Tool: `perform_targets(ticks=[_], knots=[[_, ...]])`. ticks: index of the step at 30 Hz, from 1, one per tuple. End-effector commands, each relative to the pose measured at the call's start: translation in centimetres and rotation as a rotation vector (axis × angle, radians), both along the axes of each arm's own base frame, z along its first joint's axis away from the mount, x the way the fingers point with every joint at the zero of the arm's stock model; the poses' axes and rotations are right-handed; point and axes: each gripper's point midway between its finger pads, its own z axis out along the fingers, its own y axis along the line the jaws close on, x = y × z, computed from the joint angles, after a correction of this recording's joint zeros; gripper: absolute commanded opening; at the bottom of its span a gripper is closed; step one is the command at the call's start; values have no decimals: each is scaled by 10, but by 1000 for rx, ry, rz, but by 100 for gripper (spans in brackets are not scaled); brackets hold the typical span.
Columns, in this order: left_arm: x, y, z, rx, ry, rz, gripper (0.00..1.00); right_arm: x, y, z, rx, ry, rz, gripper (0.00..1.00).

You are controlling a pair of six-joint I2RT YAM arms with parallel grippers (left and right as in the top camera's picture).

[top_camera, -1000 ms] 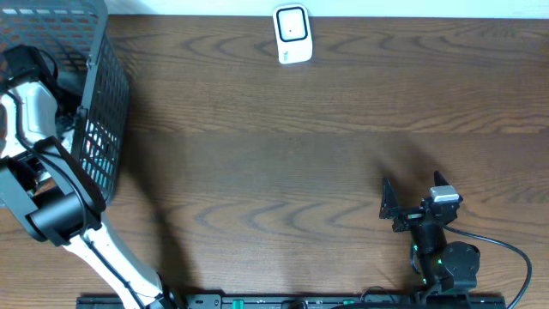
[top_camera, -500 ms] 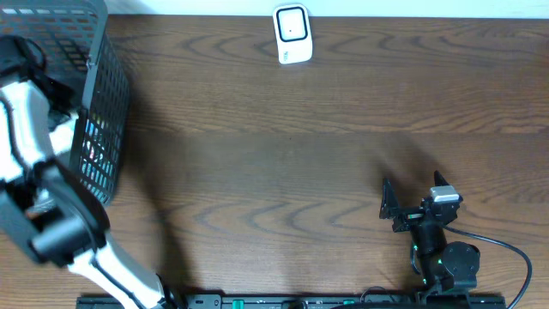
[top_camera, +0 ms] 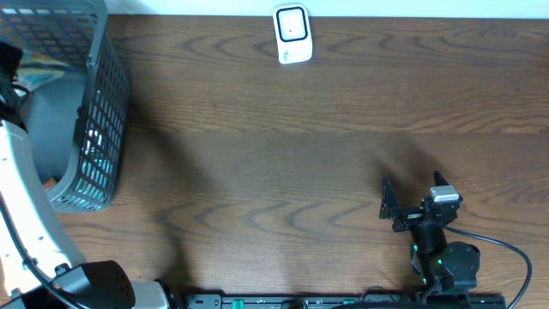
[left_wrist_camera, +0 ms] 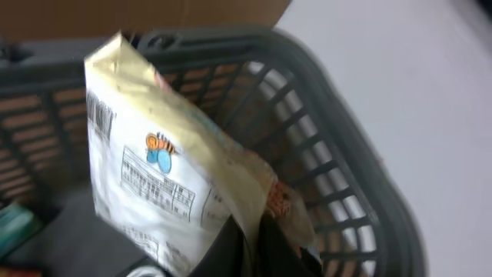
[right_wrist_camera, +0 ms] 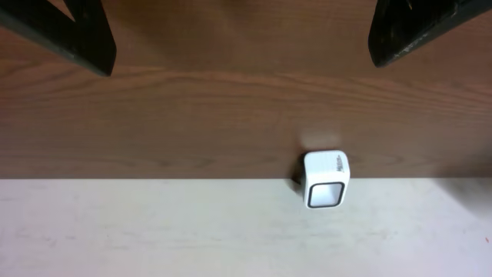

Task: Scan the item barcode

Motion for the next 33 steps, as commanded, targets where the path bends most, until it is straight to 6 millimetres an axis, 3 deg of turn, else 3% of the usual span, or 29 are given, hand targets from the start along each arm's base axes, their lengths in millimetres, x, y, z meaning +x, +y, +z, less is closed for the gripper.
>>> perform_targets(ticks=[1, 4, 6, 10, 13, 16, 22, 28, 30, 32, 33], knots=[[6, -22, 39, 38, -116, -131, 7, 0, 1, -1, 13, 5, 3, 99], [17, -70, 69, 19, -225, -347, 7, 0, 1, -1, 13, 5, 3, 99], [24, -108, 77, -14, -261, -496, 7, 0, 1, -1, 13, 5, 3, 99], [39, -198, 78, -26, -269, -792, 7, 0, 1, -1, 13, 5, 3, 99], [47, -254, 72, 53, -241, -962, 7, 0, 1, -1, 13, 5, 3, 99], [52, -321, 50, 165, -185, -1179, 7, 0, 1, -1, 13, 5, 3, 99], [56, -414, -23, 175, -27, -1448, 7, 0, 1, -1, 13, 5, 3, 99], [55, -455, -87, 94, 125, -1540, 8, 0, 1, -1, 13, 5, 3, 99], [54, -461, -103, 73, 170, -1554, 25, 0, 1, -1, 13, 5, 3, 99], [54, -462, -110, 65, 187, -1557, 35, 0, 1, -1, 13, 5, 3, 99], [55, -461, -110, 65, 187, -1554, 49, 0, 1, -1, 13, 5, 3, 99]])
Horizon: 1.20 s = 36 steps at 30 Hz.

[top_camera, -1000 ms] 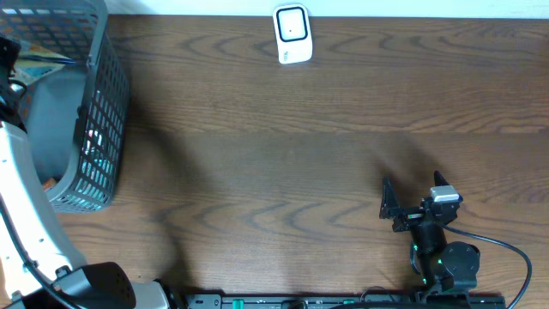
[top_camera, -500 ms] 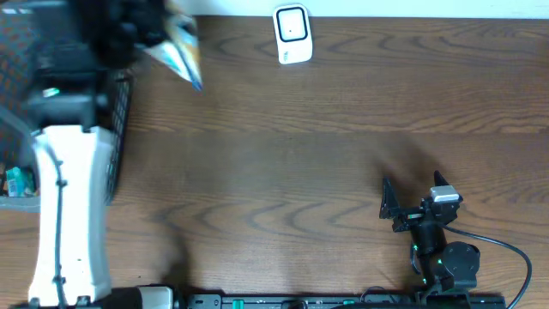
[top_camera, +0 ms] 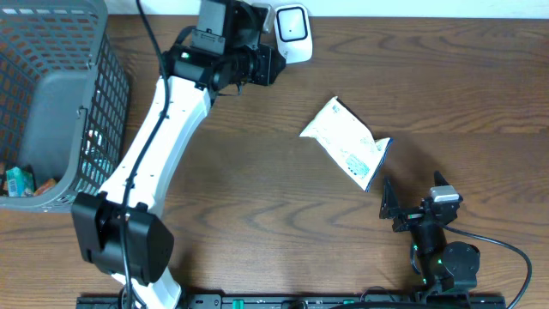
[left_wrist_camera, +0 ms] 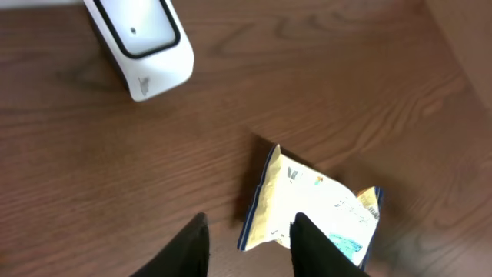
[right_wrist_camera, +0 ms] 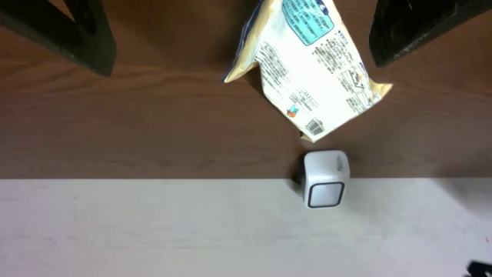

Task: Scan the item barcode

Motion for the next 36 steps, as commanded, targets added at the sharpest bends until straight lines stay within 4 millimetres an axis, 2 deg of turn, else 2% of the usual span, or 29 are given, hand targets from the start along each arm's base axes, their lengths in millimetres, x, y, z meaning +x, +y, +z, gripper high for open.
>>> perform_targets(ticks=[1, 2, 4, 7, 9, 11, 12, 13, 14, 16, 17, 18, 19, 20, 22, 24, 26, 28, 30, 33, 36], knots=[[0, 1, -1, 5, -7, -14, 58, 0, 1, -1, 13, 5, 4, 99], [2, 5, 2, 4, -16, -5, 66, 0, 1, -1, 13, 5, 4, 99], [9, 21, 8, 32, -42, 49, 74, 0, 1, -1, 13, 5, 4, 99], [22, 58, 24, 92, -102, 172, 78, 0, 1, -1, 13, 5, 4, 99], [25, 87, 43, 110, -149, 249, 80, 0, 1, -1, 13, 5, 4, 99], [26, 121, 69, 118, -213, 336, 82, 0, 1, -1, 13, 5, 4, 99], [26, 144, 85, 125, -252, 396, 82, 0, 1, -1, 13, 5, 4, 99], [24, 159, 95, 129, -274, 433, 87, 0, 1, -1, 13, 5, 4, 99], [19, 197, 114, 143, -315, 533, 89, 0, 1, -1, 13, 5, 4, 99], [12, 238, 127, 157, -336, 644, 90, 0, 1, -1, 13, 5, 4, 99], [7, 266, 131, 146, -326, 739, 90, 0, 1, -1, 13, 5, 4, 99], [3, 285, 131, 130, -310, 813, 90, 0, 1, -1, 13, 5, 4, 99], [-4, 314, 128, 102, -279, 921, 90, 0, 1, -1, 13, 5, 4, 99], [-17, 356, 117, 47, -210, 1078, 90, 0, 1, -1, 13, 5, 4, 99], [-31, 391, 100, -10, -126, 1218, 90, 0, 1, -1, 13, 5, 4, 99], [-48, 427, 74, -78, -9, 1380, 90, 0, 1, -1, 13, 5, 4, 99], [-62, 452, 47, -125, 96, 1497, 90, 0, 1, -1, 13, 5, 4, 99], [-69, 462, 28, -141, 172, 1549, 90, 0, 1, -1, 13, 5, 4, 99], [-70, 462, 14, -147, 223, 1545, 90, 0, 1, -1, 13, 5, 4, 99], [-59, 456, 18, -130, 188, 1451, 90, 0, 1, -1, 13, 5, 4, 99], [-41, 442, 44, -150, 75, 1302, 82, 0, 1, -1, 13, 5, 4, 99]])
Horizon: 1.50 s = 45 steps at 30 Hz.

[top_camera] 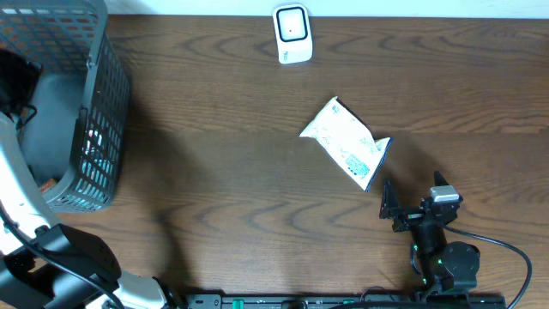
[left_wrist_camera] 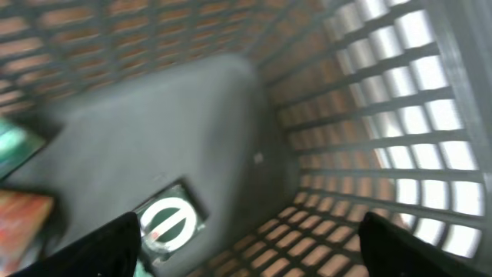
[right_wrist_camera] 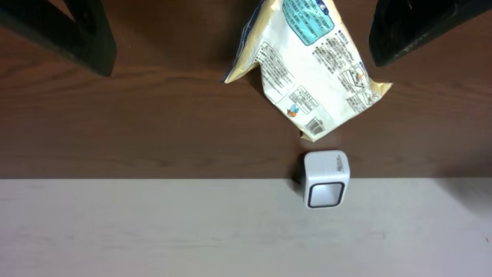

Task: Scan the item barcode

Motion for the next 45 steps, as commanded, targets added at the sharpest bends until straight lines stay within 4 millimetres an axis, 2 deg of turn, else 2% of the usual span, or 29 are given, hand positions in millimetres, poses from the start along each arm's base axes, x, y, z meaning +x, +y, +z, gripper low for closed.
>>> perform_targets(ticks=[1, 3, 4, 6, 7, 8, 9, 10, 12, 13, 16, 18, 23, 24, 26, 28, 29, 32, 35, 38, 41, 45], knots=[[19, -25, 38, 45, -139, -185, 78, 0, 1, -1, 13, 5, 4, 99], [25, -41, 71, 62, -253, -257, 71, 0, 1, -1, 13, 5, 4, 99], [26, -46, 77, 62, -273, -274, 70, 0, 1, -1, 13, 5, 4, 99], [28, -68, 96, 53, -341, -366, 68, 0, 1, -1, 13, 5, 4, 99], [30, -91, 108, 58, -383, -472, 68, 0, 1, -1, 13, 5, 4, 99], [31, -103, 113, 60, -402, -531, 68, 0, 1, -1, 13, 5, 4, 99], [32, -135, 121, 56, -439, -666, 68, 0, 1, -1, 13, 5, 4, 99], [32, -149, 122, 44, -449, -718, 68, 0, 1, -1, 13, 5, 4, 99], [35, -197, 118, -16, -449, -848, 68, 0, 1, -1, 13, 5, 4, 99], [37, -234, 108, -62, -421, -930, 68, 0, 1, -1, 13, 5, 4, 99], [38, -296, 86, -127, -366, -1069, 67, 0, 1, -1, 13, 5, 4, 99], [34, -339, 63, -175, -295, -1152, 67, 0, 1, -1, 13, 5, 4, 99], [14, -417, -1, -230, -49, -1259, 57, 0, 1, -1, 13, 5, 4, 99], [7, -437, -22, -255, 36, -1262, 56, 0, 1, -1, 13, 5, 4, 99], [-1, -459, -49, -260, 130, -1265, 56, 0, 1, -1, 13, 5, 4, 99], [-12, -484, -88, -247, 259, -1266, 56, 0, 1, -1, 13, 5, 4, 99], [-16, -492, -98, -258, 291, -1270, 59, 0, 1, -1, 13, 5, 4, 99], [-34, -521, -142, -329, 436, -1221, 88, 0, 1, -1, 13, 5, 4, 99], [-46, -535, -171, -355, 525, -1190, 98, 0, 1, -1, 13, 5, 4, 99], [-51, -546, -194, -386, 585, -1132, 99, 0, 1, -1, 13, 5, 4, 99], [-46, -556, -213, -401, 582, -1106, 99, 0, 1, -1, 13, 5, 4, 99], [-31, -567, -221, -401, 519, -1127, 99, 0, 1, -1, 13, 5, 4, 99]])
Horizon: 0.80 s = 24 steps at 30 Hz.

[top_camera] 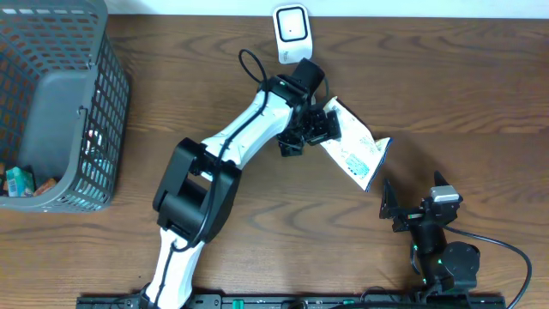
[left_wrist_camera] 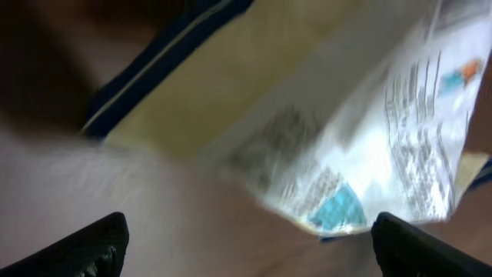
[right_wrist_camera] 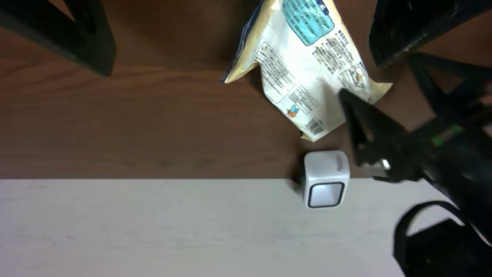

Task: Scan the item barcode

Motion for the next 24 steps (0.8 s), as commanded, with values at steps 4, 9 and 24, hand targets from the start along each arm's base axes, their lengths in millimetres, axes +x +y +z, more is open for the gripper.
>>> perform_targets(ticks=[4, 9, 24], knots=[[21, -12, -22, -29, -49, 40, 99, 0, 1, -1, 13, 5, 4, 99], [39, 7, -38, 99, -142, 70, 70, 0, 1, -1, 13, 5, 4, 99], [90, 56, 0, 189, -477, -223, 7, 0, 1, -1, 13, 5, 4, 99]])
